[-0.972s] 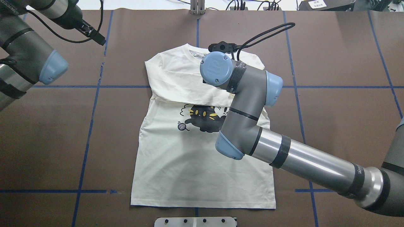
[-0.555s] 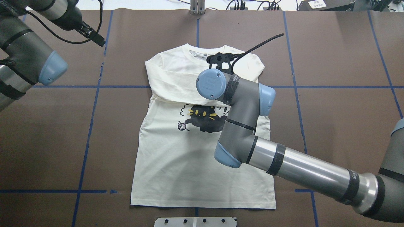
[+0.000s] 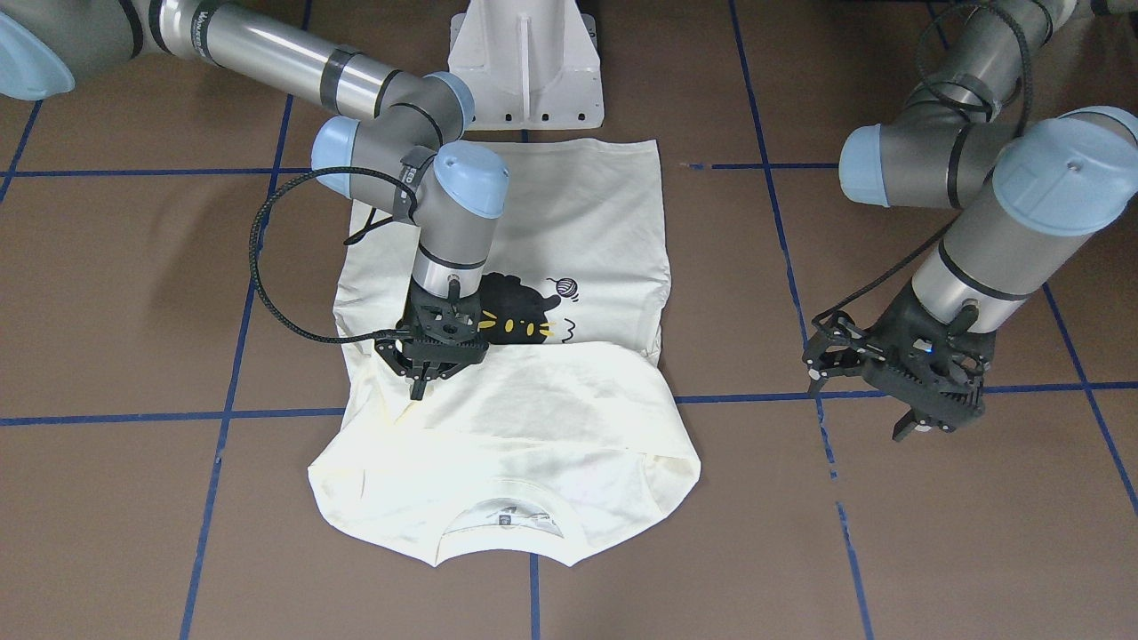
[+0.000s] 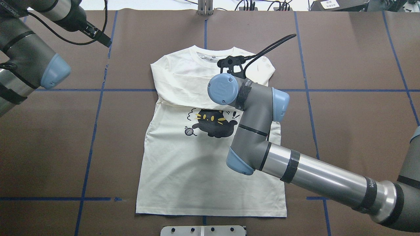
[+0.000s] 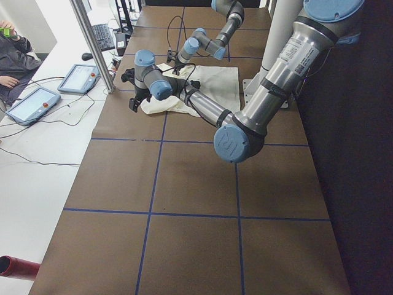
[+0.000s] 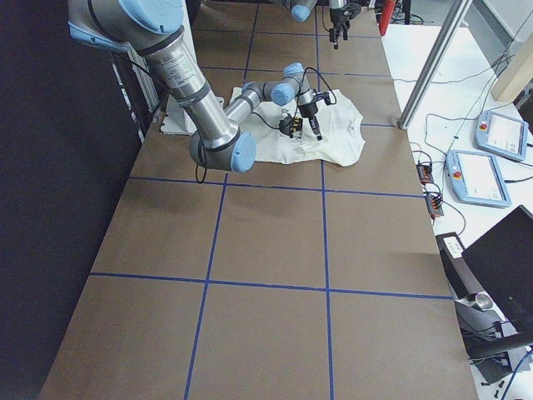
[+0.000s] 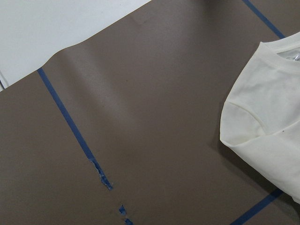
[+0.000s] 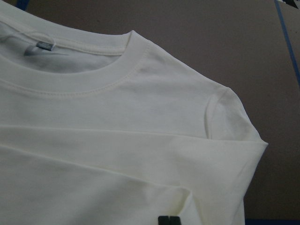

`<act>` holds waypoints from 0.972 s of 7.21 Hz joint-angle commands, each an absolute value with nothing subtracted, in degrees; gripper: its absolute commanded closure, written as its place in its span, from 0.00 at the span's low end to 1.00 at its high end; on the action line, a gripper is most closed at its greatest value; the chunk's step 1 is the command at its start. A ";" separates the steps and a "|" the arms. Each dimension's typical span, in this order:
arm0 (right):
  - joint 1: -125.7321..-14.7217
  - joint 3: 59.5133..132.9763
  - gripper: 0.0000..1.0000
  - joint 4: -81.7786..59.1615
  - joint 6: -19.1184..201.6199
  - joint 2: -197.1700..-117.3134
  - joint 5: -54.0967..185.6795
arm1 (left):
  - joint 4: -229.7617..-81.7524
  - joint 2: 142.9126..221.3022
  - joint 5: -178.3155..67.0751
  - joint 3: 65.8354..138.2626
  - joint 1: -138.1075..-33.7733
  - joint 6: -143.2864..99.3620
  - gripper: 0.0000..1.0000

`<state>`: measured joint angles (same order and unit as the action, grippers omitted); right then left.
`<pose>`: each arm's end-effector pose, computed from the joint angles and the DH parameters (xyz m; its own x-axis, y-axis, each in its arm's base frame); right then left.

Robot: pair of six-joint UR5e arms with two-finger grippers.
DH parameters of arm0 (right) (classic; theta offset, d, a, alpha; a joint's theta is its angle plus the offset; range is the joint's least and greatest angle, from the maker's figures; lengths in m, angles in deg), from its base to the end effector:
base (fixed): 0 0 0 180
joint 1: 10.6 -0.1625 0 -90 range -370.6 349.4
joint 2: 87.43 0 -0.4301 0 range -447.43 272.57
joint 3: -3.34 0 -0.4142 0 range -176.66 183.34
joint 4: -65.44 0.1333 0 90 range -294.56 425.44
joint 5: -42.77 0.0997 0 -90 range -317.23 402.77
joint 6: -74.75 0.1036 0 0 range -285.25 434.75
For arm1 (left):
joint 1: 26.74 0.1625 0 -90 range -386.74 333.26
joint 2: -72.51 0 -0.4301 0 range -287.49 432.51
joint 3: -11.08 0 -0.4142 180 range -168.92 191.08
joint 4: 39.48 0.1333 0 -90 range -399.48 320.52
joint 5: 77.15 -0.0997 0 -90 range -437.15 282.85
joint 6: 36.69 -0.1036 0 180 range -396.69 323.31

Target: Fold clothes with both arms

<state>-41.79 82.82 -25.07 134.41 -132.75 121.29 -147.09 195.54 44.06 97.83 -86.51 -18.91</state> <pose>-0.5913 -0.5379 0.2650 0.9186 -0.0226 0.3945 -0.1597 0.8920 0.4229 0.2971 -0.6679 0.3040 0.6249 0.5452 -0.5588 -0.1576 0.7891 0.5937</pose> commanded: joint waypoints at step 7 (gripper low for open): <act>-46.72 86.40 0.01 -16.66 119.48 -141.49 121.96 | -146.97 195.21 43.96 100.81 -86.07 -14.46 0.00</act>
